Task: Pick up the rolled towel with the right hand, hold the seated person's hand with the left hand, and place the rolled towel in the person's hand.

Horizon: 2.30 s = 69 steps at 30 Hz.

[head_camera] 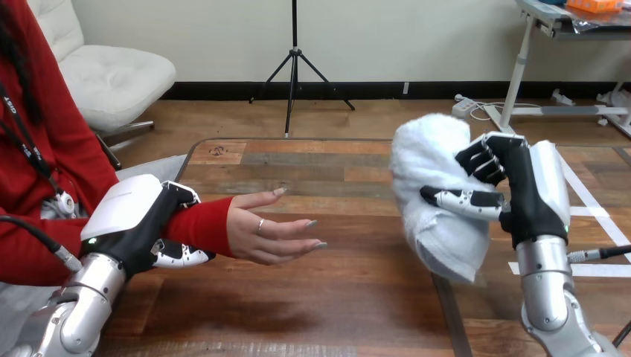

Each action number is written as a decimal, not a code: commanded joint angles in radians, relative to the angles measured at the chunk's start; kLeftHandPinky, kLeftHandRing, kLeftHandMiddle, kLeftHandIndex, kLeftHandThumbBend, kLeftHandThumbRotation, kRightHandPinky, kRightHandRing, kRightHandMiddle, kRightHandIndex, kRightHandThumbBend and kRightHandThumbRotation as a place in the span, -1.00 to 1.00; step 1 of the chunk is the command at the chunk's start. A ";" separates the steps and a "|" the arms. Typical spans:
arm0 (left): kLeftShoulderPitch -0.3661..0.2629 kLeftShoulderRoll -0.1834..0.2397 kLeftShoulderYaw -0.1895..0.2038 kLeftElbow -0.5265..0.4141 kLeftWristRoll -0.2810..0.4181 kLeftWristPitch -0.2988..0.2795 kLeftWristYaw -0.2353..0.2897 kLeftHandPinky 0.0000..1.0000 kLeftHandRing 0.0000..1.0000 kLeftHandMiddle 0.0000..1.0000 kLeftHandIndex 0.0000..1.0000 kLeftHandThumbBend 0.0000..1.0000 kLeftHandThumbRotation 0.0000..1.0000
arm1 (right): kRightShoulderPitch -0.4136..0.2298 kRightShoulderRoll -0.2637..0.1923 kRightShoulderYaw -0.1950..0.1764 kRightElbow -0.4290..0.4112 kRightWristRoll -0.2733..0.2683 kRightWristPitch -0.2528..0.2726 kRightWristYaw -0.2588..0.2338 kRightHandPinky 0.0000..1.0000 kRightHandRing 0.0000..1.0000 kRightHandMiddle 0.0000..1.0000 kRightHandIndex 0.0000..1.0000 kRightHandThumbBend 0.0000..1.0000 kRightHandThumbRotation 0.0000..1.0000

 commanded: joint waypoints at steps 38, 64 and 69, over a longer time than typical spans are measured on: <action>-0.092 -0.060 0.041 -0.118 -0.062 -0.040 0.028 -0.53 -0.43 -0.29 -0.22 0.01 -1.00 | -0.209 0.101 0.079 0.074 -0.047 -0.114 -0.103 -0.41 -0.33 -0.25 -0.24 0.55 -1.00; -0.097 -0.074 0.048 -0.140 -0.079 -0.026 0.011 -0.55 -0.45 -0.30 -0.22 -0.03 -1.00 | -0.227 0.171 0.104 0.049 -0.043 -0.117 -0.080 -0.48 -0.39 -0.29 -0.25 0.51 -1.00; -0.099 -0.075 0.050 -0.137 -0.082 -0.027 0.008 -0.55 -0.45 -0.30 -0.22 -0.03 -1.00 | -0.229 0.177 0.109 0.047 -0.038 -0.125 -0.074 -0.49 -0.41 -0.30 -0.25 0.51 -1.00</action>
